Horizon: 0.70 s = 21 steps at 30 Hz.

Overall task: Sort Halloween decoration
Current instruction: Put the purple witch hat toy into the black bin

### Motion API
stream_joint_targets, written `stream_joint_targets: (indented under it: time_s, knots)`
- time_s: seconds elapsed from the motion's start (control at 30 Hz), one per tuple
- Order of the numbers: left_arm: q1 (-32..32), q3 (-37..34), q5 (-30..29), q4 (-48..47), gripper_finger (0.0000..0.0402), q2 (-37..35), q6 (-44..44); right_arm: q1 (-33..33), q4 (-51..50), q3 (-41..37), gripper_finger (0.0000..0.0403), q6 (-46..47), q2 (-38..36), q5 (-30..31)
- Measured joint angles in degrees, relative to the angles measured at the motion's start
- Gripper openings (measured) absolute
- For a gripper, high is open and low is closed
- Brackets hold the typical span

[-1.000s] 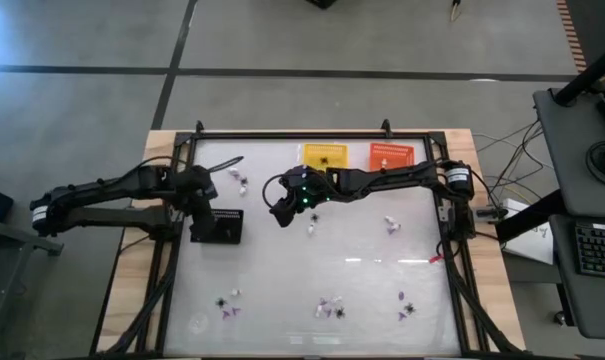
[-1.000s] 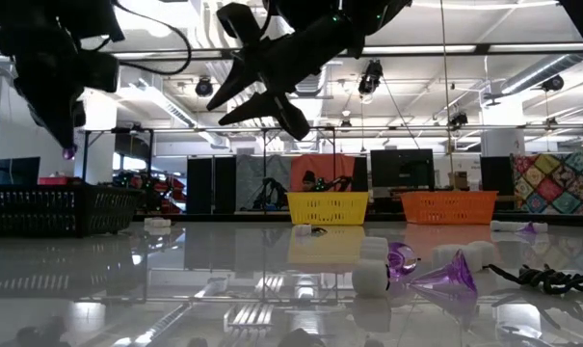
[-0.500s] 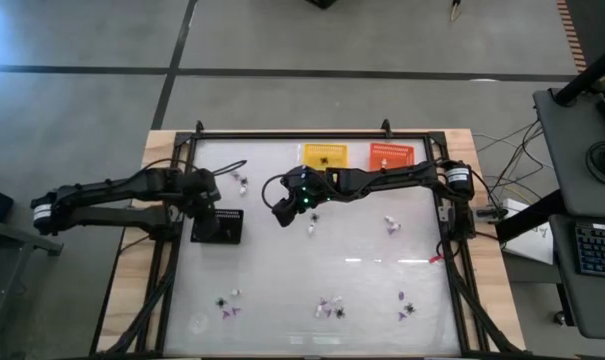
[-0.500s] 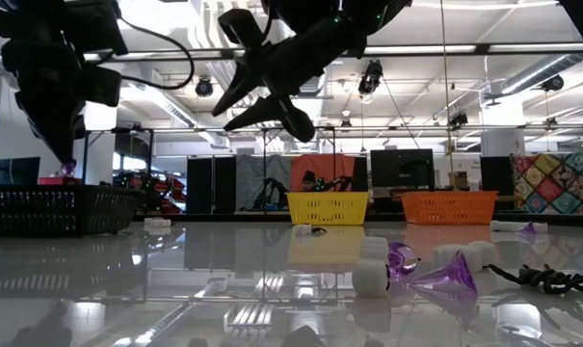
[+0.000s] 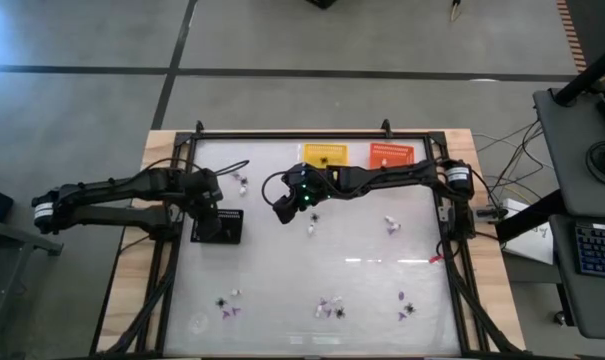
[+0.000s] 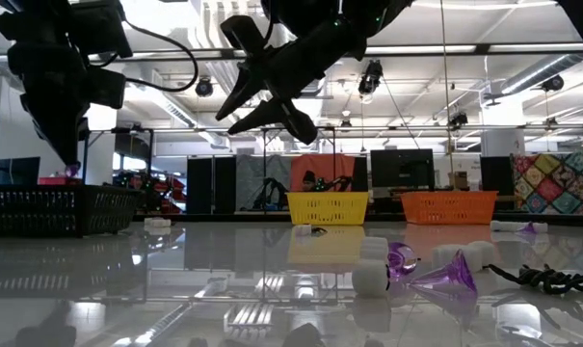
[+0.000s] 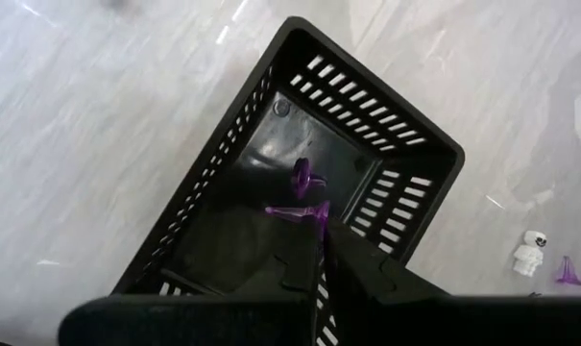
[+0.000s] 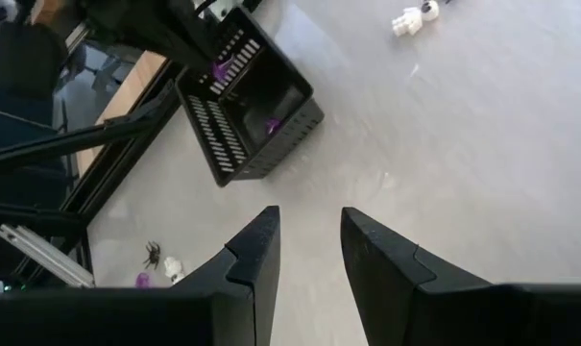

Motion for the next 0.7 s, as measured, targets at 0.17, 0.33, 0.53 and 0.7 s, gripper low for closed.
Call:
stream_joint_targets:
  time_s: [0.17, 0.33, 0.53, 0.7]
  knots:
    - [0.0, 0.0, 2.7, 0.3, 0.0000, 0.0, 0.9, -0.5, 0.1, 0.0, 0.0105, -0.1, 0.0, 0.0]
    - [0.0, 0.0, 2.9, 0.5, 0.0002, 0.0, 1.0, -0.7, 0.2, 0.0, 0.0105, -0.1, 0.0, 0.0]
    - [0.0, 0.0, 6.1, 1.0, 0.0043, 0.0, 0.8, -0.7, 0.2, 0.0, 0.0105, -0.1, 0.0, 0.0]
    - [0.0, 0.0, 5.0, 1.8, 0.0091, 0.0, 1.0, -0.7, 0.2, 0.0, 0.0105, -0.1, 0.0, 0.1]
